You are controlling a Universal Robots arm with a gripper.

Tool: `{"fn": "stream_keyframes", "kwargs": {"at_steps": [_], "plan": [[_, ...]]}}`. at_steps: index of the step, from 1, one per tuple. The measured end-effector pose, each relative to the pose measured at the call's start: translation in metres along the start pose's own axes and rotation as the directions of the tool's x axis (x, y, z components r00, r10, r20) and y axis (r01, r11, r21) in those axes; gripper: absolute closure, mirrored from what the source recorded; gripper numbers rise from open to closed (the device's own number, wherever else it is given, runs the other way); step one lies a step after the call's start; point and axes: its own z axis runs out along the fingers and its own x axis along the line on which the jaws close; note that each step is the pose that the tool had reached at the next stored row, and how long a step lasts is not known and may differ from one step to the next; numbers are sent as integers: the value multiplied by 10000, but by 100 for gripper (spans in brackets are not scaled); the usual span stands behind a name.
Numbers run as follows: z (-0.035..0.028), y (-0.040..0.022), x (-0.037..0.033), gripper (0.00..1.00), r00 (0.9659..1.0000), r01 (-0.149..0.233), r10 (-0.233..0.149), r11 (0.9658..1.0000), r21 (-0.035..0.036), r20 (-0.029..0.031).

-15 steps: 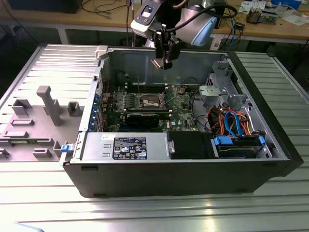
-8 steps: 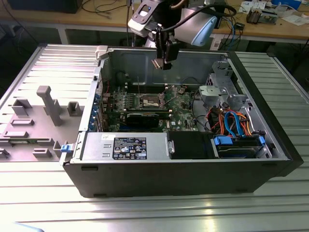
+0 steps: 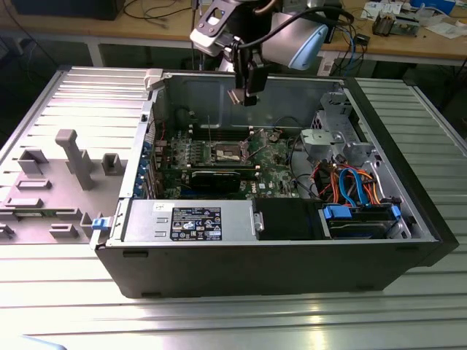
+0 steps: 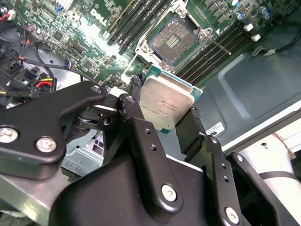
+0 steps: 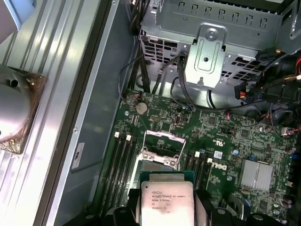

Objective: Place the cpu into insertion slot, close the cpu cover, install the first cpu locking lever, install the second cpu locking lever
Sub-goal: 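Place the cpu into insertion slot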

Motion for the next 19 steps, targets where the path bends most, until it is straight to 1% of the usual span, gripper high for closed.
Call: {"fn": "stream_keyframes", "kwargs": {"at_steps": [2,3,5,10,19], "plan": [[7,-1,0,46,9997,-256,256,9997,-5,23],[13,-1,0,46,9989,-460,460,9989,-9,41],[22,-2,-1,46,9983,-586,586,9983,-8,51],[39,-4,-1,46,9980,-636,636,9980,6,52],[90,-8,-2,46,9973,-735,735,9973,38,56]]}}
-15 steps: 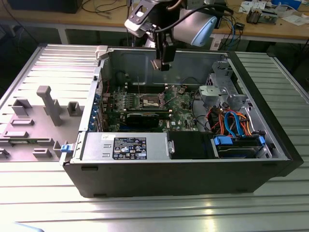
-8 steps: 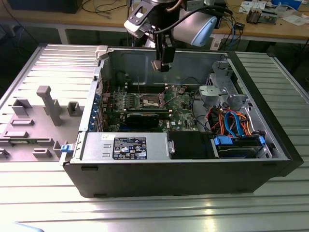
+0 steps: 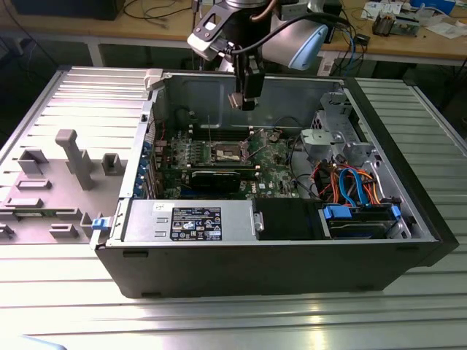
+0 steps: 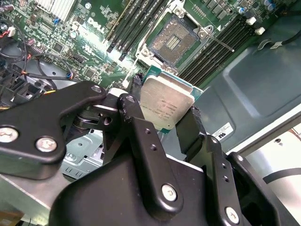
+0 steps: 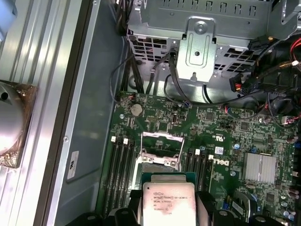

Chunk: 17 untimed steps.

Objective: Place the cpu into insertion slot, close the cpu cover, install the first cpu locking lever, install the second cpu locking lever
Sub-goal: 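Place the cpu into insertion slot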

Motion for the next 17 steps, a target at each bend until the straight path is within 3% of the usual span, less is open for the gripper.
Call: {"fn": "stream_keyframes", "kwargs": {"at_steps": [17], "plan": [[46,-4,-1,46,10000,-6,6,10000,3,1]]}}
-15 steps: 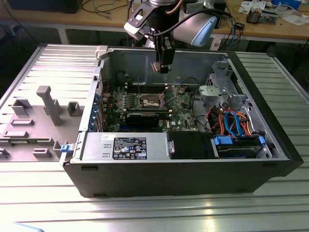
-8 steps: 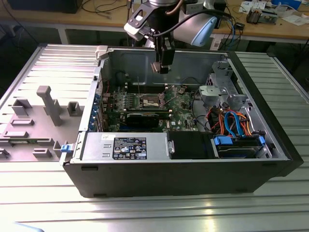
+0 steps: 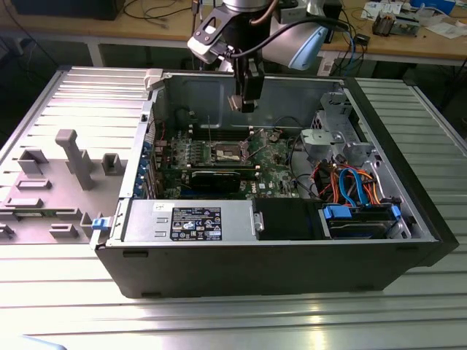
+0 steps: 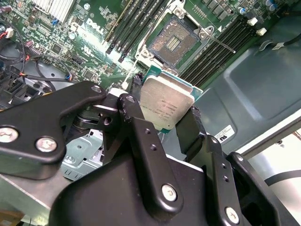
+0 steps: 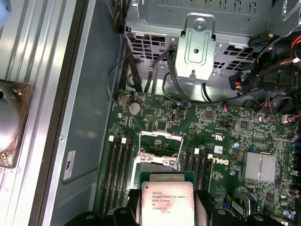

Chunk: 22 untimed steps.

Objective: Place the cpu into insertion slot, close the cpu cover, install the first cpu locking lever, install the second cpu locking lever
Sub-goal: 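Place the cpu into insertion slot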

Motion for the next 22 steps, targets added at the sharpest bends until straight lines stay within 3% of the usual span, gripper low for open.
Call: {"fn": "stream_keyframes", "kwargs": {"at_steps": [13,16,20,22], "plan": [[5,0,0,46,10000,0,0,10000,-1,0],[7,0,0,46,9999,-133,133,9999,-5,8],[25,-2,0,46,9972,-744,744,9972,-18,61],[32,-2,-1,46,9969,-789,789,9969,-20,64]]}}
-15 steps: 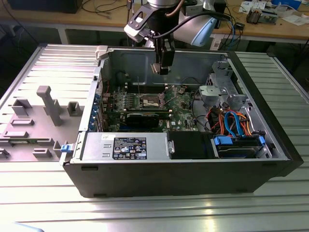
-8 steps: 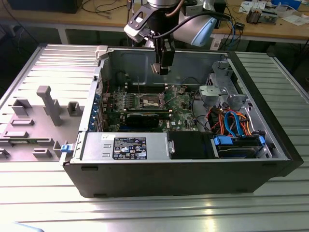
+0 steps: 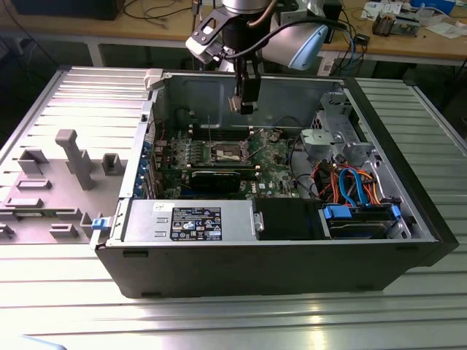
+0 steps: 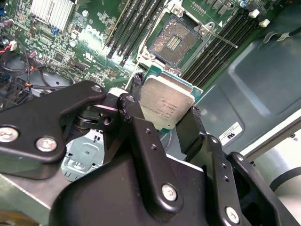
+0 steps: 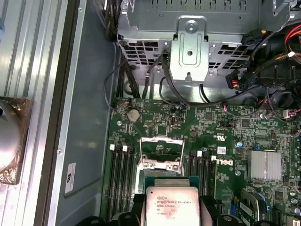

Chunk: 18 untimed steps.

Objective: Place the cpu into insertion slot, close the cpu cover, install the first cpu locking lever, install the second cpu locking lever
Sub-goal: 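Place the cpu into insertion slot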

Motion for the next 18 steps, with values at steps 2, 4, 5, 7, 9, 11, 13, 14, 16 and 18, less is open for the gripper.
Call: {"fn": "stream_keyframes", "kwargs": {"at_steps": [2,4,5,7,9,11,13,14,16,18], "plan": [[11,-1,0,46,10000,-5,5,10000,-1,-1],[36,-3,-1,46,10000,-14,14,10000,-1,1],[54,-5,-1,46,10000,-28,28,10000,0,2],[91,-8,-2,46,9999,-169,169,9999,1,14],[130,-12,-2,46,9987,-517,517,9987,-3,43],[136,-17,-2,46,9985,-555,555,9985,-1,41],[137,-18,-2,46,9984,-556,556,9985,-1,40],[137,-18,-2,46,9984,-556,556,9985,-2,39],[137,-18,-2,46,9984,-556,556,9985,-2,39],[140,-17,3,46,9984,-557,557,9984,-4,35]]}}
